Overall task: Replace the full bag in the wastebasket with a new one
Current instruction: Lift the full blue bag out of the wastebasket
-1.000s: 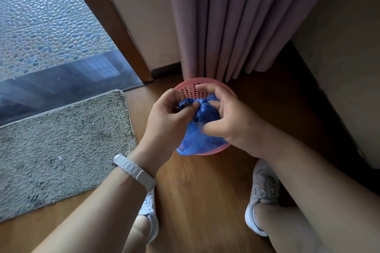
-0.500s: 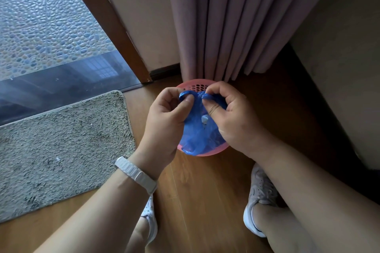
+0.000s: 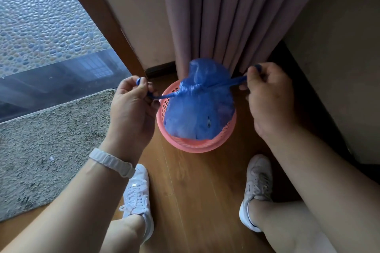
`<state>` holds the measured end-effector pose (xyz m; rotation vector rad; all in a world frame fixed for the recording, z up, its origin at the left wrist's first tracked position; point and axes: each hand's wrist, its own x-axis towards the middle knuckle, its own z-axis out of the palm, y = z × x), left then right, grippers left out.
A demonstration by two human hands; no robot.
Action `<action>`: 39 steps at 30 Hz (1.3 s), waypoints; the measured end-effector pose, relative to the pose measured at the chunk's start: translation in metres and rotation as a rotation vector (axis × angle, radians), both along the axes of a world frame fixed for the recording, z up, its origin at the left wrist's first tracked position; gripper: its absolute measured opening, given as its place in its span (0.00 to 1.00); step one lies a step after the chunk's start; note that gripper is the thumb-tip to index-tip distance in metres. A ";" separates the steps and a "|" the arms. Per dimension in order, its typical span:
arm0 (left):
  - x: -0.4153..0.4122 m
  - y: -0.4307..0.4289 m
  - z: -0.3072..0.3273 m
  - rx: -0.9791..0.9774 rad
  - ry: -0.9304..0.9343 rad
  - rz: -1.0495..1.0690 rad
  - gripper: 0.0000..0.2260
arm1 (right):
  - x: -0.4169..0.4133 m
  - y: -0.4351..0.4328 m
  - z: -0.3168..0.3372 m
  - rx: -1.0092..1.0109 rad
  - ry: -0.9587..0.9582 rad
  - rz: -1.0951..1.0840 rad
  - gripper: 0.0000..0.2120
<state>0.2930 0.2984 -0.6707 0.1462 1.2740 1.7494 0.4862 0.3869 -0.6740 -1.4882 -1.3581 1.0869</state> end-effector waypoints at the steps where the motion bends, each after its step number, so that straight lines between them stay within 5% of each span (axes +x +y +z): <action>1: -0.003 -0.001 -0.001 -0.024 0.014 0.019 0.11 | 0.005 0.004 -0.003 -0.035 0.020 -0.048 0.05; 6: -0.013 -0.003 -0.005 -0.116 0.055 0.103 0.10 | 0.029 0.022 -0.007 -0.159 0.082 -0.284 0.11; 10: -0.008 -0.003 -0.004 -0.103 0.158 0.023 0.09 | 0.032 0.021 -0.002 -0.002 -0.041 -0.268 0.08; 16: 0.013 -0.002 0.015 -0.005 0.180 -0.179 0.06 | 0.007 -0.013 0.018 0.203 -0.178 0.223 0.01; 22: 0.029 0.005 0.006 -0.029 0.413 -0.330 0.04 | -0.022 -0.024 0.010 0.174 -0.045 0.529 0.03; 30: 0.021 0.019 -0.006 -0.060 0.524 -0.304 0.09 | -0.041 -0.007 -0.004 0.010 0.128 0.576 0.10; 34: 0.010 0.033 -0.015 -0.101 0.541 -0.277 0.07 | -0.043 0.003 -0.016 0.014 0.047 0.646 0.19; 39: 0.006 0.060 -0.022 -0.104 0.508 -0.277 0.03 | -0.054 0.022 -0.036 0.132 -0.137 0.613 0.14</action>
